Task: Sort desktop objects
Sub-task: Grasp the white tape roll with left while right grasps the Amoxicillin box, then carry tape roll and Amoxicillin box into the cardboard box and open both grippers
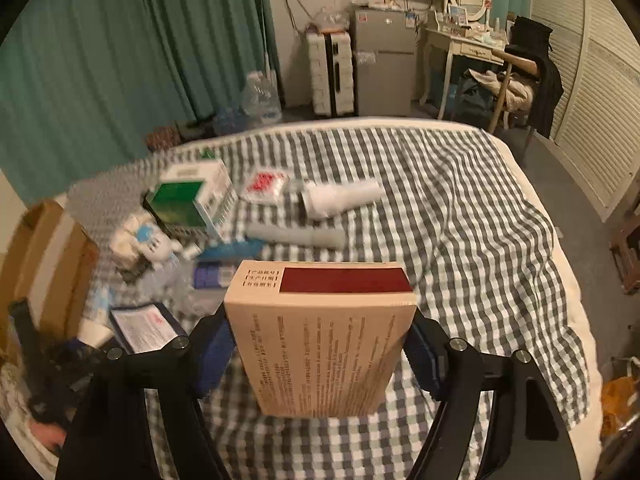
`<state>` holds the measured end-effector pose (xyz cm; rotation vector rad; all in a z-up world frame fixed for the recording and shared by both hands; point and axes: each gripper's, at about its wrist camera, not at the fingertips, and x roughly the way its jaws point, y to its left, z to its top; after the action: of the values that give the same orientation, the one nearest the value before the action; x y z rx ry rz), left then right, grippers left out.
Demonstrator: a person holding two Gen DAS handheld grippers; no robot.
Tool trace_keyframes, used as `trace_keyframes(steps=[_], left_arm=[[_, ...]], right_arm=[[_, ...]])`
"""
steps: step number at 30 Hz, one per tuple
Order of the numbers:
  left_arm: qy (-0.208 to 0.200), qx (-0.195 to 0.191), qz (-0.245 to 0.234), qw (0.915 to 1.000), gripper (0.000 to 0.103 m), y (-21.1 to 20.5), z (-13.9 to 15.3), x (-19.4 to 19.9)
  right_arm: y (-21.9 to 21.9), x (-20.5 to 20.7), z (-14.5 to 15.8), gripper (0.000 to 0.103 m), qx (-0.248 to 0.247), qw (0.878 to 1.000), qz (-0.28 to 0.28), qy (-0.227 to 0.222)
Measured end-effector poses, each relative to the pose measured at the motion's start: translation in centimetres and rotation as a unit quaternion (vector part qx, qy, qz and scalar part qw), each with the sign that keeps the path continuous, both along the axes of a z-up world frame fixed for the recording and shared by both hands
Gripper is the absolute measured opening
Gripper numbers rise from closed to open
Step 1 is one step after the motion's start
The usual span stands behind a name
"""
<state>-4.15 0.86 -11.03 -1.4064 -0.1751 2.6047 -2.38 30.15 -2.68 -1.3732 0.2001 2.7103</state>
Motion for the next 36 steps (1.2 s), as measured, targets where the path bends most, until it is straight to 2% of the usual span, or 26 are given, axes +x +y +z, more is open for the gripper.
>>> trace_keyframes(steps=[5, 10, 13, 16, 19, 22, 24, 26, 28, 30, 32, 36], left_arm=[[0.009, -0.006, 0.000, 0.9999, 0.083, 0.0, 0.5, 0.3], [0.064, -0.010, -0.005, 0.9979, 0.083, 0.3, 4.0, 0.9], [0.093, -0.005, -0.009, 0.9956, 0.083, 0.0, 6.7, 1.2], [0.118, 0.004, -0.009, 0.9929, 0.083, -0.9, 10.1, 0.8], [0.158, 0.010, 0.007, 0.9874, 0.083, -3.0, 14.9, 0.0], [0.198, 0.008, 0.036, 0.9796, 0.083, -6.9, 19.7, -0.4], [0.209, -0.002, 0.056, 0.9762, 0.083, -10.0, 21.3, -0.2], [0.218, -0.023, 0.090, 0.9716, 0.083, -13.0, 21.5, 0.3], [0.204, -0.041, 0.124, 0.9703, 0.083, -16.1, 20.3, 0.4], [0.184, -0.055, 0.145, 0.9707, 0.083, -18.6, 18.6, 0.1], [0.157, -0.054, 0.158, 0.9735, 0.083, -20.6, 16.7, -0.6], [0.117, -0.042, 0.196, 0.9727, 0.083, -23.6, 13.6, -1.9]], right_arm=[[1.0, -0.6, -2.8, 0.074, -0.034, 0.998, 0.002, -0.054], [1.3, 0.2, -1.2, 0.074, -0.049, 0.999, -0.003, -0.022], [-0.3, 0.4, 0.5, 0.074, -0.046, 0.999, 0.020, 0.003], [-3.3, 0.3, 2.7, 0.074, -0.042, 0.997, 0.058, 0.033], [-8.0, -0.3, 5.7, 0.074, -0.047, 0.991, 0.104, 0.075], [-14.0, -1.4, 8.8, 0.074, -0.091, 0.976, 0.167, 0.108], [-18.2, -2.4, 10.6, 0.074, -0.127, 0.963, 0.206, 0.119], [-22.3, -3.7, 11.7, 0.074, -0.169, 0.947, 0.245, 0.120], [-26.3, -4.9, 12.0, 0.074, -0.204, 0.933, 0.273, 0.114], [-29.1, -5.6, 12.0, 0.074, -0.214, 0.927, 0.289, 0.107], [-32.3, -6.4, 11.4, 0.074, -0.215, 0.925, 0.299, 0.099], [-35.7, -7.2, 10.1, 0.074, -0.190, 0.933, 0.292, 0.087]])
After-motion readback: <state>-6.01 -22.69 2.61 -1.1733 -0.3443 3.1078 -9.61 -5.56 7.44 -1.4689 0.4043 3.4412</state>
